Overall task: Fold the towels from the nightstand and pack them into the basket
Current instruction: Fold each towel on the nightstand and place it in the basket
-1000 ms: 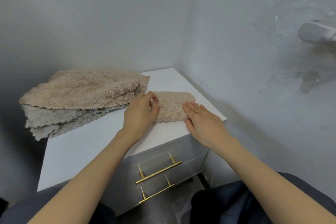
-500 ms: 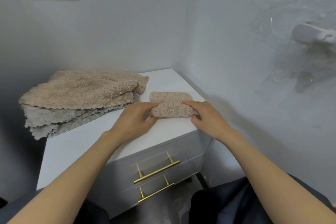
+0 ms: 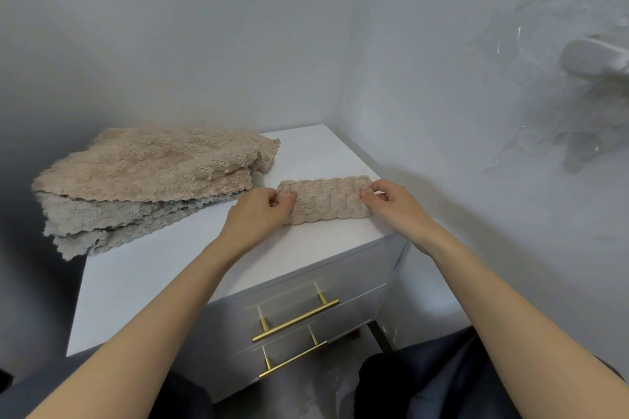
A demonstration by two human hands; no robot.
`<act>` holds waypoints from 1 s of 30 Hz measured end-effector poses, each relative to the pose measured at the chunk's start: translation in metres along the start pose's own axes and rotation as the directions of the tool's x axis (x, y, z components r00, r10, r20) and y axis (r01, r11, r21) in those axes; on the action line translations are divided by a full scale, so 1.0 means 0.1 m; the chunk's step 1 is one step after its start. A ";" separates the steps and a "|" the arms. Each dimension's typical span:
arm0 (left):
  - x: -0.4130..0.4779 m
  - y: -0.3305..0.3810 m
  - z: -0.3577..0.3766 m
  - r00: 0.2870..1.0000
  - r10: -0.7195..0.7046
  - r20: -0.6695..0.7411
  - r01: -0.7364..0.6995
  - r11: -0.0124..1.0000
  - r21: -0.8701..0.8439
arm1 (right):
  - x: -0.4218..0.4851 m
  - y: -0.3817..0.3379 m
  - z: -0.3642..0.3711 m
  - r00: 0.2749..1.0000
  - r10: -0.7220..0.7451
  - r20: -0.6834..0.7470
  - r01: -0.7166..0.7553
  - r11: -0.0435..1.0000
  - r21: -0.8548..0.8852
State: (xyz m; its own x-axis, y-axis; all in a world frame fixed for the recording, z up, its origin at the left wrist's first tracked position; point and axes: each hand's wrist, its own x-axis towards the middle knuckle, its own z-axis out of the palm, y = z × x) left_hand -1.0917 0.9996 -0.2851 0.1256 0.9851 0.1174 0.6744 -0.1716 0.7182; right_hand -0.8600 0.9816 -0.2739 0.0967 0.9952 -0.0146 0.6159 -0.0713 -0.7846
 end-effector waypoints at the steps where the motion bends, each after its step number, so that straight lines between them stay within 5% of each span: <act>1: 0.00 0.01 0.00 1.000 -0.027 -0.011 0.027 1.000 0.000 | 0.01 -0.01 0.02 1.000 0.021 -0.004 -0.021 1.000 -0.018; 10: 0.04 0.02 0.06 0.988 -0.102 -0.112 0.118 0.981 0.152 | 0.05 -0.14 0.11 0.976 0.142 -0.166 -0.159 0.983 -0.091; 20: 0.07 0.00 0.10 0.992 -0.096 -0.082 0.111 0.973 0.201 | 0.15 -0.25 0.10 0.965 0.262 0.019 -0.258 0.958 -0.125; 26: -0.15 0.07 0.12 0.997 0.039 -0.066 -0.048 0.991 -0.128 | 0.02 -0.28 0.15 0.990 0.138 -0.024 -0.137 0.990 0.041; 30: -0.29 0.24 0.03 0.999 0.039 -0.026 -0.047 0.894 -0.446 | -0.13 -0.39 0.06 0.985 0.134 -0.111 -0.065 0.875 0.479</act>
State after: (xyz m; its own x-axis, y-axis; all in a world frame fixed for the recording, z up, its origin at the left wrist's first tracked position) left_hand -1.0773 0.9674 -0.2730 0.1328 0.9776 0.1633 0.2727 -0.1944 0.9422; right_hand -0.8899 0.9714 -0.2470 0.2646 0.9630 -0.0508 0.1581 -0.0953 -0.9828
